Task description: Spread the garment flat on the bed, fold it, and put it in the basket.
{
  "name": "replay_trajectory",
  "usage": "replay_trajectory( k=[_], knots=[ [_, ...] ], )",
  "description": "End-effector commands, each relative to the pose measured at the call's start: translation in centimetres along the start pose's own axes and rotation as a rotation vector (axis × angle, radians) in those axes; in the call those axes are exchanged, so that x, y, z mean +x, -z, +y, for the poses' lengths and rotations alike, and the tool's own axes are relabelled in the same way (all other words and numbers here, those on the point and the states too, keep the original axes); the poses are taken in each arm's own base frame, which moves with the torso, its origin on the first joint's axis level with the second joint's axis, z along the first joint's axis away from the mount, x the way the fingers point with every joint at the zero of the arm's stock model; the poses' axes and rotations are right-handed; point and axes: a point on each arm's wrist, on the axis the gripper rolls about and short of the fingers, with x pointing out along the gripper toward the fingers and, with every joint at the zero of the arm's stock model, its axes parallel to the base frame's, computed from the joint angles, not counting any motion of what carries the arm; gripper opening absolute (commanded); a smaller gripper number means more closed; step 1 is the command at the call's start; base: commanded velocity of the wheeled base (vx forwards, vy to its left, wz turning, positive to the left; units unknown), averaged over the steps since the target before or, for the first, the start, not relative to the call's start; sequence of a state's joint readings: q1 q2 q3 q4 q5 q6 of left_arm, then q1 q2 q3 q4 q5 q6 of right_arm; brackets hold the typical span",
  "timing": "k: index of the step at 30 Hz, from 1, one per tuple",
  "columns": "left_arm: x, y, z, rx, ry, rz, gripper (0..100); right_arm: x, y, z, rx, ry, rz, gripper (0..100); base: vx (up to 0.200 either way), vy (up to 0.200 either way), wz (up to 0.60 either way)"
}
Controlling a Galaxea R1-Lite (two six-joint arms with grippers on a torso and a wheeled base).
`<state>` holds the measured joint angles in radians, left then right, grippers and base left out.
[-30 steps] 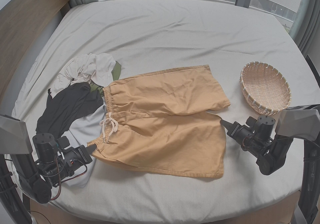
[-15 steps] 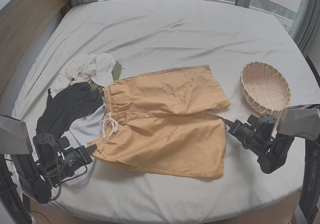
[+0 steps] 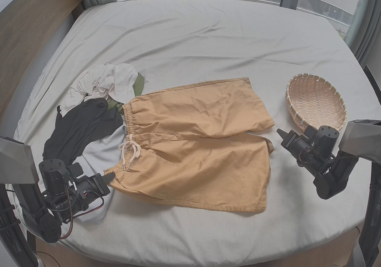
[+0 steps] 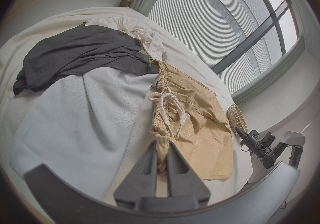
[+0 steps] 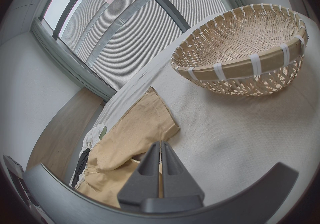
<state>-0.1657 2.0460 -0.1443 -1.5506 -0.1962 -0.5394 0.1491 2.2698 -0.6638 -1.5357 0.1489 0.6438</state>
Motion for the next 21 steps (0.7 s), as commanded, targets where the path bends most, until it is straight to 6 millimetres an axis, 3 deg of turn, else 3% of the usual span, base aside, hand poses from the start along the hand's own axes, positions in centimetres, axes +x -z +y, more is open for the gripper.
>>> replay_trajectory(
  k=[1, 4, 5, 21],
  knots=[
    [0.0, 0.0, 0.0, -0.001, 0.0, 0.0, 0, -0.8, 1.0, -0.5, -0.022, 0.023, 0.051, 0, 0.0, 0.0, 0.0],
    [0.0, 0.0, 0.0, -0.001, 0.0, 0.0, 0, -1.4, 1.4, -0.6, -0.03, 0.02, 0.083, 0, 0.0, 0.0, 0.0],
    [0.0, 0.0, 0.0, -0.001, -0.001, 0.002, 0, -1.4, 1.6, -0.7, -0.035, 0.021, 0.09, 100, 0.0, 0.0, 0.0],
    [-0.1, 0.0, 0.0, -0.001, 0.0, -0.002, 0, -1.6, 3.0, -0.8, -0.053, 0.031, 0.137, 100, 0.0, 0.0, 0.0]
  ],
)
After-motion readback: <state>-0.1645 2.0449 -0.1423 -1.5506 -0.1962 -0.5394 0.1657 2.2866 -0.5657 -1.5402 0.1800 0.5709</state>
